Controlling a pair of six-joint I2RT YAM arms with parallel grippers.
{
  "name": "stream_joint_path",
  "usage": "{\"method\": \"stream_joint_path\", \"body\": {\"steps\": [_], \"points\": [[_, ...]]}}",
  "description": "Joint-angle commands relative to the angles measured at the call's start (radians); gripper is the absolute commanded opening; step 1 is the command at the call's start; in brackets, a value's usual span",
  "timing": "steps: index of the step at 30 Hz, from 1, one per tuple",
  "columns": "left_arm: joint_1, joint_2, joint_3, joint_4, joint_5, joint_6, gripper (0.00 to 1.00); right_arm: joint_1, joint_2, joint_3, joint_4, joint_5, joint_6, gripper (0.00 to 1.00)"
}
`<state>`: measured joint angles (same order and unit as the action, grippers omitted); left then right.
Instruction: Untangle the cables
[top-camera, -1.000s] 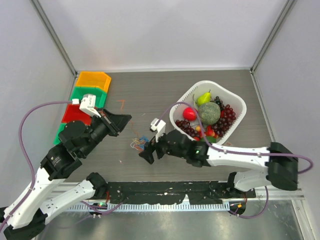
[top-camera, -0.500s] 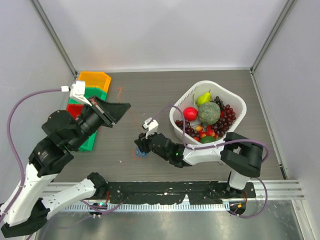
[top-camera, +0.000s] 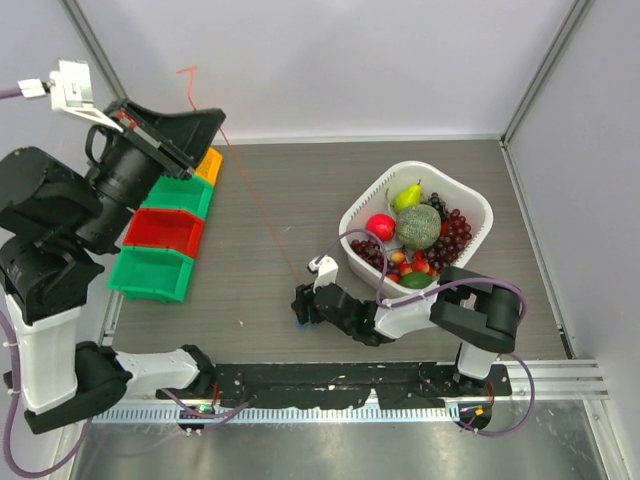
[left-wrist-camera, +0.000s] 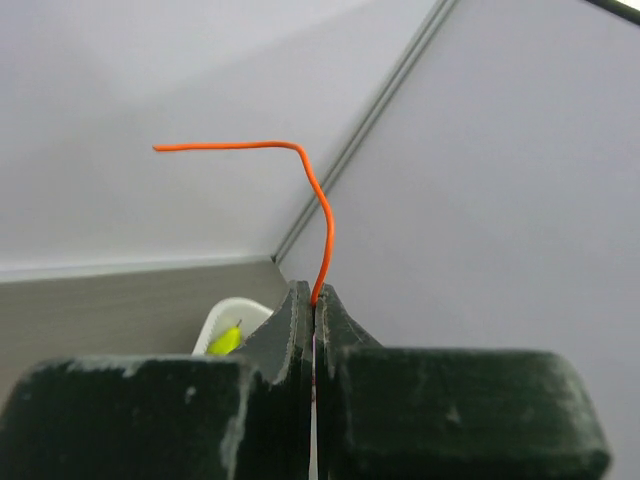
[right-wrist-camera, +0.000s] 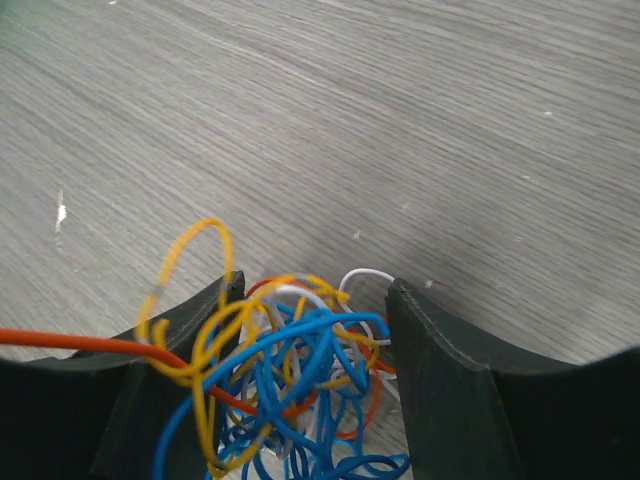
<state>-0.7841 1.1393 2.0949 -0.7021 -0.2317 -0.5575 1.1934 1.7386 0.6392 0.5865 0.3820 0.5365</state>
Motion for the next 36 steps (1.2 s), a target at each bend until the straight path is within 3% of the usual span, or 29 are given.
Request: {"method": "stream_joint_path", "body": {"steps": [1, 5, 13, 18, 23, 26, 36], "points": [[0.002, 0.095, 0.224, -0.027, -0.055, 0.096, 0.00, -0.028, -0.037, -0.003, -0.111, 0.080, 0.056, 0.66], [0.002, 0.146, 0.370, 0.005, -0.070, 0.117, 0.00, -0.058, -0.054, -0.039, -0.080, 0.081, 0.097, 0.68], [0.000, 0.155, 0.386, 0.092, -0.077, 0.116, 0.00, -0.071, -0.073, -0.090, 0.002, 0.028, 0.066, 0.62], [0.002, 0.148, 0.341, 0.093, -0.054, 0.087, 0.00, -0.045, -0.132, -0.112, 0.056, -0.106, -0.024, 0.76], [0.002, 0.116, 0.252, 0.105, -0.021, 0.053, 0.00, 0.017, -0.256, 0.002, -0.103, -0.049, -0.237, 0.80], [0.003, 0.103, 0.225, 0.105, -0.015, 0.044, 0.00, 0.017, -0.327, 0.027, -0.093, -0.075, -0.299, 0.85], [0.002, 0.103, 0.240, 0.113, 0.023, 0.016, 0.00, 0.029, -0.277, 0.237, -0.045, -0.273, -0.351, 0.84]]}}
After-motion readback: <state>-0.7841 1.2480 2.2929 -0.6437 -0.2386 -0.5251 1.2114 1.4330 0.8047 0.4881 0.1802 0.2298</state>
